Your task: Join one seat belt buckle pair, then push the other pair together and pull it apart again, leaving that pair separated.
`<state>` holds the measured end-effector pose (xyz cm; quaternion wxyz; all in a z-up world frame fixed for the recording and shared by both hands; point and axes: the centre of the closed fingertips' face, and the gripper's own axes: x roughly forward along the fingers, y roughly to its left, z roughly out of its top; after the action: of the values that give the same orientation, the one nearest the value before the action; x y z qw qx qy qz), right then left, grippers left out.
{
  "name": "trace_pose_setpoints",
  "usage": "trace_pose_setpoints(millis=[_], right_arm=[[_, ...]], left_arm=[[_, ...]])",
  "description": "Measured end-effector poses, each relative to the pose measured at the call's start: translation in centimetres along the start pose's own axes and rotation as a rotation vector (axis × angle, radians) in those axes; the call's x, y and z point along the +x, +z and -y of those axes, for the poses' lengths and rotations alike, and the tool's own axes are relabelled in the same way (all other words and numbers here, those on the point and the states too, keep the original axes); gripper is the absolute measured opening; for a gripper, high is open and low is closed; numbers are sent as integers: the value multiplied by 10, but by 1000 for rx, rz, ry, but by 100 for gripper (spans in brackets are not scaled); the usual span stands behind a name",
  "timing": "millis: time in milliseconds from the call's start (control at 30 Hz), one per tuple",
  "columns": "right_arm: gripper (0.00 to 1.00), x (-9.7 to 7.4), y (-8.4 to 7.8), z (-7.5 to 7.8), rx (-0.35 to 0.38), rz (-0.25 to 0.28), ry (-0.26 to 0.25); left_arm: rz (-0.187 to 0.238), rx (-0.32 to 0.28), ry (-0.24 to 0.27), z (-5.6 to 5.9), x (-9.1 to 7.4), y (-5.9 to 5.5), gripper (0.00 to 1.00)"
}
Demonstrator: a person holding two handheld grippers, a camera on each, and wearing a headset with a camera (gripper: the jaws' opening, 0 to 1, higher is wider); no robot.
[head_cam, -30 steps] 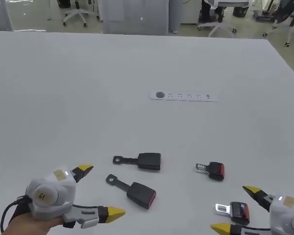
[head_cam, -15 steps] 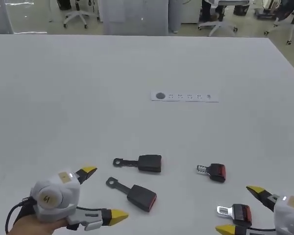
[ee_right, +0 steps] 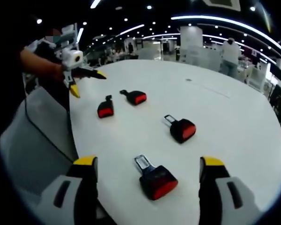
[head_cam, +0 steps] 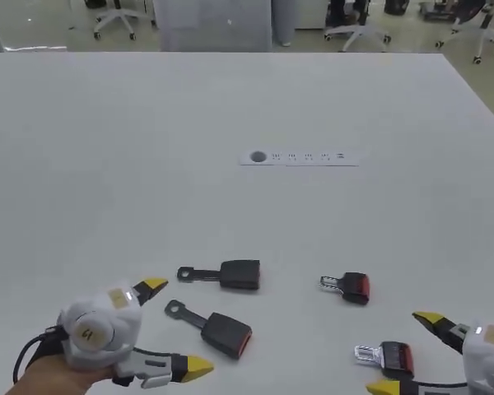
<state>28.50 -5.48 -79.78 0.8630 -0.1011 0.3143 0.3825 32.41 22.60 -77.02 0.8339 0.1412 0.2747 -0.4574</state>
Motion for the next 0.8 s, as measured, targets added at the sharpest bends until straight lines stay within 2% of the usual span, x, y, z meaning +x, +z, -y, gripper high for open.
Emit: trace_pose_setpoints(millis=[267,333,433,567,633,667,767,800], right_arm=[[90,4,-5,3,-17,-26,46],[90,6,-7,4,-25,-38,51],[89,9,-10,4,-32,-52,74],[89,12,-15,2,-83,-89,100],[87,14,-19,2,-94,-108,114],[86,14,-21,2,-95,-115,125],[84,16,-25,0,-102,-135,150],[83,17,-26,0,-101,-139,157]], left_arm=[[-53,68,-48,1,14,-3,94],[-80,120,-79,3,20,-7,94],[-109,157,-113,6,27,-12,92],[-151,226,-165,11,34,-17,90],[-181,274,-190,11,40,-22,87],[-201,320,-201,10,43,-26,86],[-236,357,-248,13,49,-33,83],[-249,392,-270,14,50,-35,82]])
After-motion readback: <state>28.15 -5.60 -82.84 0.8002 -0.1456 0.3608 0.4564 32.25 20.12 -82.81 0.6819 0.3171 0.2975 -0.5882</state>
